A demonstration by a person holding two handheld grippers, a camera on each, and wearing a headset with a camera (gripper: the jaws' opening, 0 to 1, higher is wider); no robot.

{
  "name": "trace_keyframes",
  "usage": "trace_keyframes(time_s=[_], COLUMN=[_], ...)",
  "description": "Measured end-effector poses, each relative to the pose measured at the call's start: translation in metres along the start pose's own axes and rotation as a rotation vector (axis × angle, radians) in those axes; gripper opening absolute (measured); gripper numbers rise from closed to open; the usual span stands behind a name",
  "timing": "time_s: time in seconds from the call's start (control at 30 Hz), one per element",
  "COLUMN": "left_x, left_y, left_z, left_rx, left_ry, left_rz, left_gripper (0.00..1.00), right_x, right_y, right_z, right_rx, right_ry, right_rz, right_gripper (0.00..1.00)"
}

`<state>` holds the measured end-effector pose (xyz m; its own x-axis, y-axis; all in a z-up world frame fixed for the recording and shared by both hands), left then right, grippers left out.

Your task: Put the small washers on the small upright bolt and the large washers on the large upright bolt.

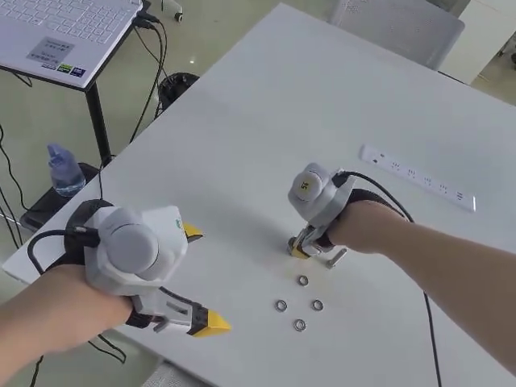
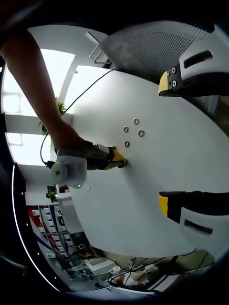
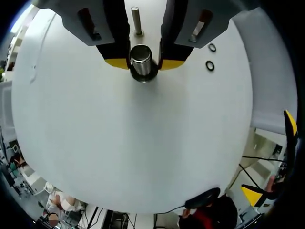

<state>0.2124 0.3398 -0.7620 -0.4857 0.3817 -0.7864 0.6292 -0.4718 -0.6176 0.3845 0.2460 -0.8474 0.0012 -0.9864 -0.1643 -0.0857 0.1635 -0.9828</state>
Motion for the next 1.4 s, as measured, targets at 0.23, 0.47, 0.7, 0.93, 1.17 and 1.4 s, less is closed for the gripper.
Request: trace_keyframes(time_s=[0.23,0.47,0.7,0.93,1.17,1.4], left_x=[0.004,0.004,0.004,0.003,-0.006,-0.007], left_y=[-0.002,-0.003,-0.006,-0.006,-0.006,-0.008], left_z=[0.003,0.007,0.007,0.007,0.009,0.011], left_rx=[0.000,0.003,-0.001,0.004,0.016,0.020], left_ry=[0.003,0.000,-0.005,-0.005,0.011,0.020], left_rz=[-0.011,-0.006,-0.006,-0.006,0.003,0.002], left_gripper=[0.81,0.81,0.81,0.82,0.82,0.82], right_x=[-0.002,-0.007,-0.008,-0.012,-0.013,-0.007], right_y=[0.000,-0.004,-0.012,-0.036,-0.056,-0.061], right_z=[-0.002,-0.001,-0.003,-0.005,-0.010,-0.022], right_rx=[-0.008,0.000,-0.006,-0.003,0.003,-0.004], right_ry=[0.000,-0.023,-0.019,0.014,0.020,0.006], right_rz=[0.005,0.026,0.042,0.113,0.152,0.135], right_gripper=[0.26,0.38,0.38,0.39,0.39,0.39])
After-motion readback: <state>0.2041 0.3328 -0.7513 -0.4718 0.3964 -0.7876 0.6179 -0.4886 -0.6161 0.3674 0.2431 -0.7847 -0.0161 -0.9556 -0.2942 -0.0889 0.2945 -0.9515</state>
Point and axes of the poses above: the centre of the closed fingertips' face, and the gripper's own axes: y roughly forward along the fingers, z roughly to its right, x roughly out of its underside, the point moved 2 cm from there along -y, roughly backward along the fingers, and after that the axes turned 7 degrees about -x, right-handed, at the moved point
